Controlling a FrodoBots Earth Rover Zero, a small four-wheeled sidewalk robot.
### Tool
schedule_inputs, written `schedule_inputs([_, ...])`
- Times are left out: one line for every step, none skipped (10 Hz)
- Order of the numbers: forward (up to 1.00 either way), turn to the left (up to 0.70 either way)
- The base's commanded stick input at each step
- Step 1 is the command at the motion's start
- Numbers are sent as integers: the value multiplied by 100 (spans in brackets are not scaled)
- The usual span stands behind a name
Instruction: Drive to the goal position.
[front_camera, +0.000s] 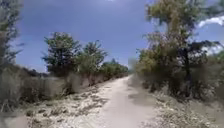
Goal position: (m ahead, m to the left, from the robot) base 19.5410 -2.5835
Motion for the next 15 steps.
schedule_inputs([45,0])
schedule_inputs([45,0])
schedule_inputs([45,0])
schedule_inputs([45,0])
schedule_inputs([45,0])
schedule_inputs([45,0])
schedule_inputs([45,0])
schedule_inputs([45,0])
schedule_inputs([45,0])
schedule_inputs([45,0])
schedule_inputs([45,0])
schedule_inputs([45,0])
schedule_inputs([45,0])
schedule_inputs([45,0])
schedule_inputs([45,0])
